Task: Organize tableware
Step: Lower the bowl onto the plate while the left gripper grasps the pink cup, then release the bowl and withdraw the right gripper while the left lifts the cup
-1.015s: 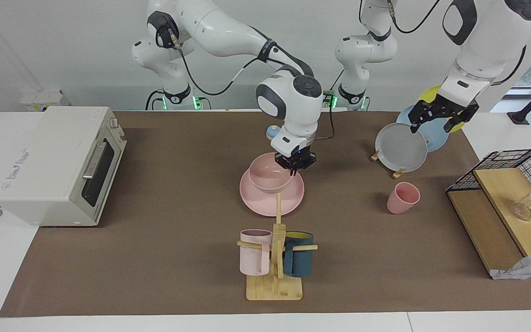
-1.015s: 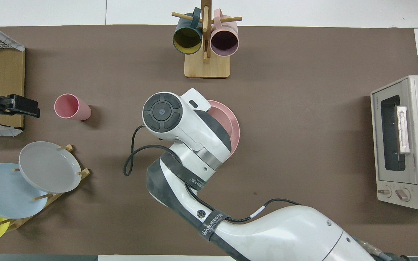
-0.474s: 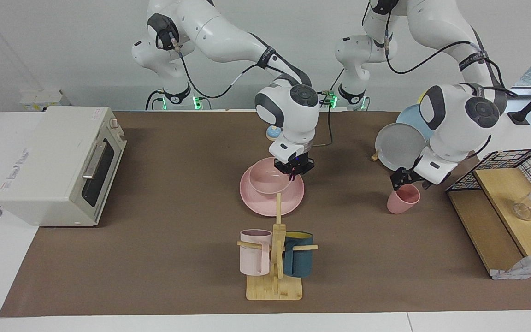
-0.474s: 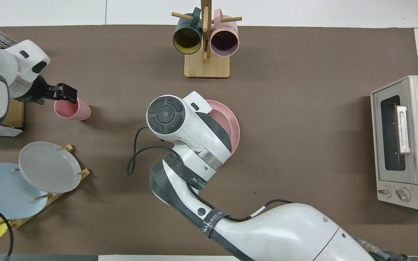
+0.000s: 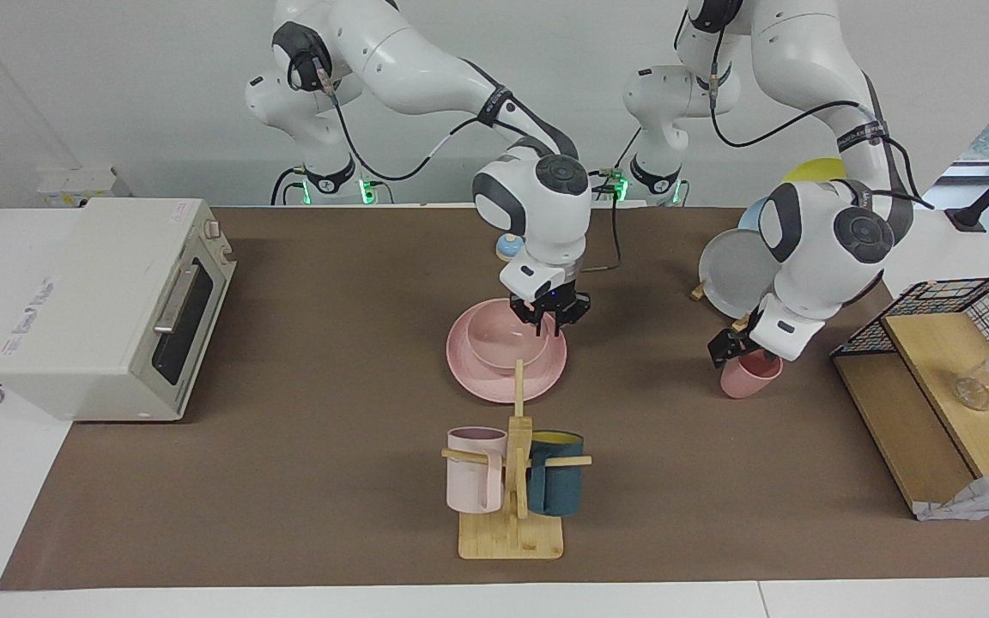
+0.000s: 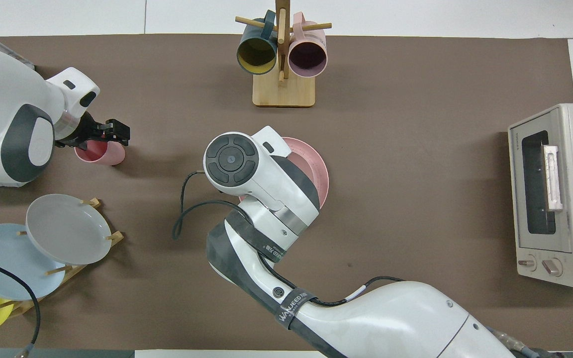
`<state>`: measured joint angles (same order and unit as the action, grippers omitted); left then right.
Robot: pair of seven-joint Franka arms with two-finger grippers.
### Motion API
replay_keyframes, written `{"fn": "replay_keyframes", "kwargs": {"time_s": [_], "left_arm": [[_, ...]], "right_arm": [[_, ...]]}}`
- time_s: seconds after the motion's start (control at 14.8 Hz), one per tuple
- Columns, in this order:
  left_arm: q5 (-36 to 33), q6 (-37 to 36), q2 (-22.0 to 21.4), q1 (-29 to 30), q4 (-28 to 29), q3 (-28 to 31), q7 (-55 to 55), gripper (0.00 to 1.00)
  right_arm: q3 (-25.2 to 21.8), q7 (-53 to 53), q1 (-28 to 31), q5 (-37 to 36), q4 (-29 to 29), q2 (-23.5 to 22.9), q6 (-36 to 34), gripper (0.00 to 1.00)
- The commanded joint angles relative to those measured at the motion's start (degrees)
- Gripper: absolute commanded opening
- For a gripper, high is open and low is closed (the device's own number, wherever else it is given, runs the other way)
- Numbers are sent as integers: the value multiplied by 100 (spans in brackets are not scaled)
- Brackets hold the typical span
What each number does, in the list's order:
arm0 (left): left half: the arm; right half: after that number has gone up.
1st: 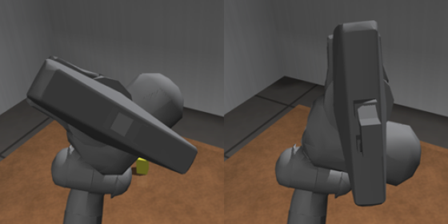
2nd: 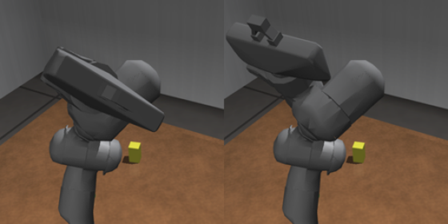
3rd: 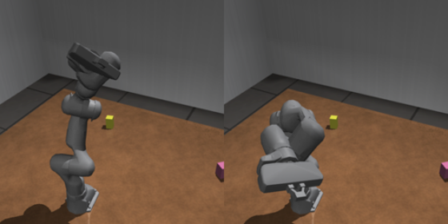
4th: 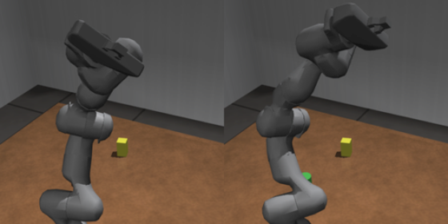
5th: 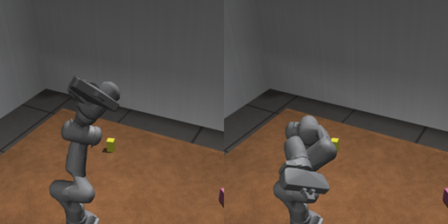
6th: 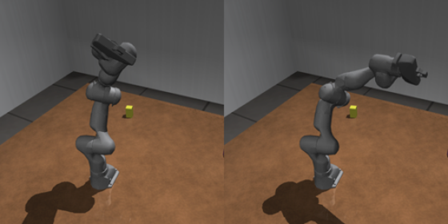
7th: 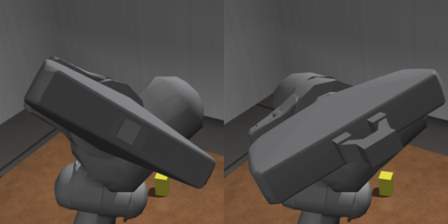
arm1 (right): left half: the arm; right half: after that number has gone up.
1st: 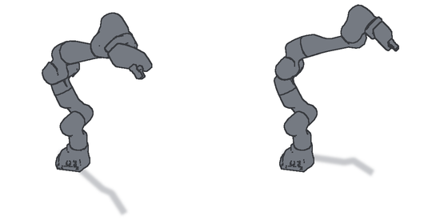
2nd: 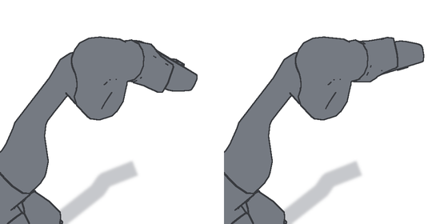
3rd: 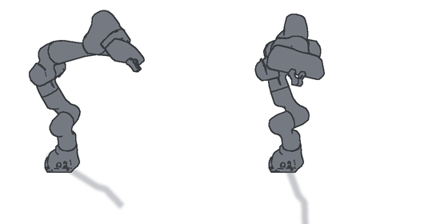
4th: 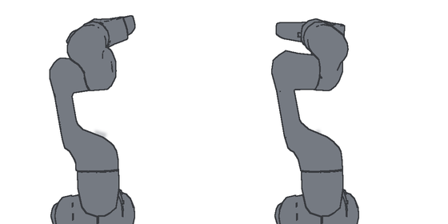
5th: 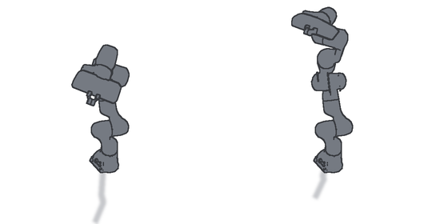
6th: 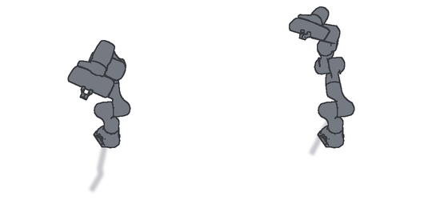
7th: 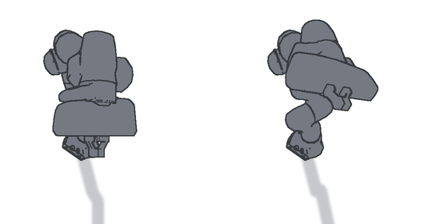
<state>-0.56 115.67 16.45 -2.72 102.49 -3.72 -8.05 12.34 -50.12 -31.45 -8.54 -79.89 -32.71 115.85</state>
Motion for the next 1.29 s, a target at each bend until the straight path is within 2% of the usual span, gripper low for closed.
{"fn": "replay_keyframes", "kwargs": {"time_s": [0.0,0.07,0.14,0.2,0.27,0.34,0.61,0.68,0.81,0.88,1.02,1.22], "left_arm": [[65,481,-282,-97,647,55,-92,100],[65,657,-327,-97,815,55,-83,93],[65,702,-336,-88,869,64,-66,70],[65,668,-336,-71,860,64,-13,32],[65,641,-336,-62,843,64,13,0],[56,623,-327,-45,817,64,101,0],[56,510,-274,-62,615,64,260,0],[56,422,-239,-79,475,64,260,0],[73,2,-222,-97,72,47,216,0],[178,-349,-195,-114,-253,38,164,0],[573,-1315,-55,-377,-1297,47,-465,0],[592,-2503,515,-1122,-3010,-50,-2484,0]], "right_arm": [[137,158,418,89,543,185,-667,53],[129,612,603,98,545,395,-791,53],[129,1122,883,115,458,580,-888,57],[137,1553,1216,124,335,782,-1133,72],[129,1993,1524,211,169,1036,-1370,97],[94,2336,1754,230,19,1265,-1573,100],[85,3769,2869,282,-385,2135,-2750,100],[76,4112,3107,422,-656,2407,-2787,100],[-46,4370,3180,450,-1351,2987,-2709,100],[-152,4370,3127,450,-1571,3164,-2682,100],[-458,4570,2996,458,-1679,3227,-2638,100],[-969,5343,2889,659,-1653,3166,-2182,100]]}}
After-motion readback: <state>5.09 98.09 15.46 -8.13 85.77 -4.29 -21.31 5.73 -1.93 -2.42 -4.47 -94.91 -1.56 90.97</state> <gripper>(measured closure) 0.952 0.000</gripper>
